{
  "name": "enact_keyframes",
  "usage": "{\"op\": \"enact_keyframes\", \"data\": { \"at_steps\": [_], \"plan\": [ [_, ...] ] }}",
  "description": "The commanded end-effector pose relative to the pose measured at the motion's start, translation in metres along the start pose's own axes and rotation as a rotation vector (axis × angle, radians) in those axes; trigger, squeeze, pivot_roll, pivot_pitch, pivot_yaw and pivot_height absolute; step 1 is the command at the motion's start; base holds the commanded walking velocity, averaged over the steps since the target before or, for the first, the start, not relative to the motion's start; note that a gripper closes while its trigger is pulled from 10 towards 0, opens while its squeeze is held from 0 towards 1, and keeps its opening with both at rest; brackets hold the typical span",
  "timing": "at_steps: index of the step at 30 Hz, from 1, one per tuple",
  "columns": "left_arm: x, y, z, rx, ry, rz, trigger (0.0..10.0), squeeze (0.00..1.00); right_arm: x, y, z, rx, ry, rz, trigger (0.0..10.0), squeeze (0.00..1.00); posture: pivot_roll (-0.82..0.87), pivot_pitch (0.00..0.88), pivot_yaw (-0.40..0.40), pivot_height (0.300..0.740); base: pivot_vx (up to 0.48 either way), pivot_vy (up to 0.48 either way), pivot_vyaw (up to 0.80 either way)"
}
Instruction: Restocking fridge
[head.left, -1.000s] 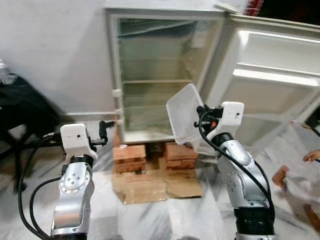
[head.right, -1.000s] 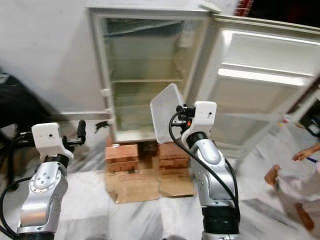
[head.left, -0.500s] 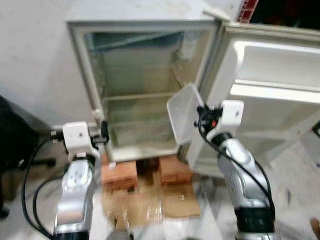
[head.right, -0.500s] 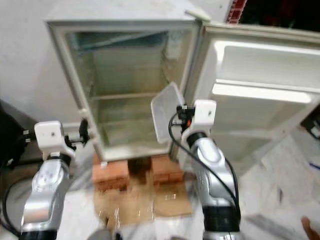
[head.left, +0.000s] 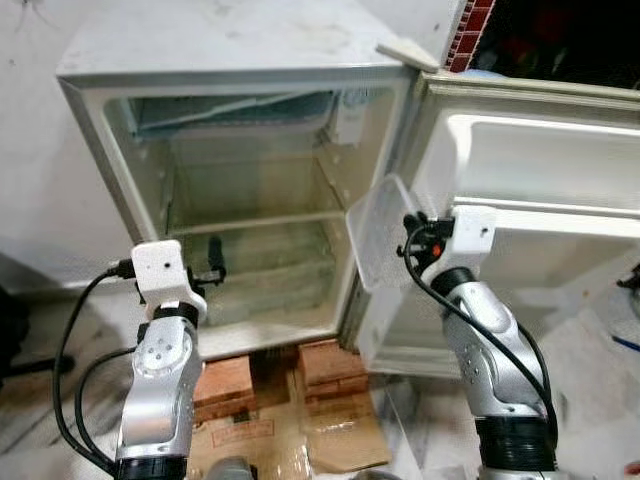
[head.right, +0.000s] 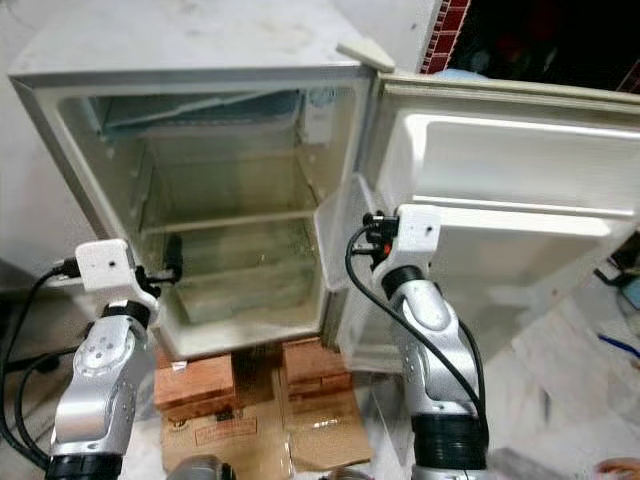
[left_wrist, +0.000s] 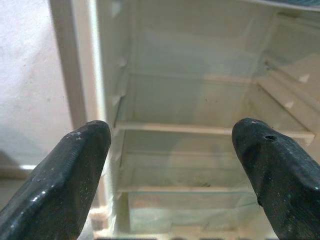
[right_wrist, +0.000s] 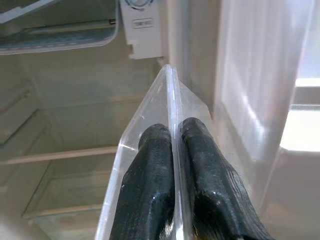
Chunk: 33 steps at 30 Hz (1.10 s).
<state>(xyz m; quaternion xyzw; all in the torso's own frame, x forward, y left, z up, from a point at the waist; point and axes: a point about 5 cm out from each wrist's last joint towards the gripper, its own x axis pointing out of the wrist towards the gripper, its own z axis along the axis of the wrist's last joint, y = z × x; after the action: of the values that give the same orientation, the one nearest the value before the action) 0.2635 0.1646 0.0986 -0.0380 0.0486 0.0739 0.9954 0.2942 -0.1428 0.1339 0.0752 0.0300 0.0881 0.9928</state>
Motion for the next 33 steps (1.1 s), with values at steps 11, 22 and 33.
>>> {"op": "enact_keyframes", "data": {
  "at_steps": [11,22,33],
  "plan": [
    [0.0009,-0.0037,0.0012,0.014,-0.006,-0.009,10.0,0.00,0.0020,0.0007,0.0046,-0.010,-0.019,0.007,10.0,0.00,0.06,0.000,-0.047,0.740,0.000,0.309,0.00],
    [0.0013,-0.0039,0.0032,0.050,-0.022,-0.006,10.0,0.00,0.0025,-0.0008,0.0060,0.004,-0.028,-0.001,10.0,0.00,0.06,0.000,-0.044,0.740,0.000,0.000,0.00],
    [0.0019,-0.0052,0.0030,0.054,-0.026,-0.021,10.0,0.00,0.0055,-0.0026,0.0082,0.019,-0.031,-0.006,10.0,0.00,0.05,0.000,-0.045,0.740,0.306,0.000,0.00]
  ]
}}
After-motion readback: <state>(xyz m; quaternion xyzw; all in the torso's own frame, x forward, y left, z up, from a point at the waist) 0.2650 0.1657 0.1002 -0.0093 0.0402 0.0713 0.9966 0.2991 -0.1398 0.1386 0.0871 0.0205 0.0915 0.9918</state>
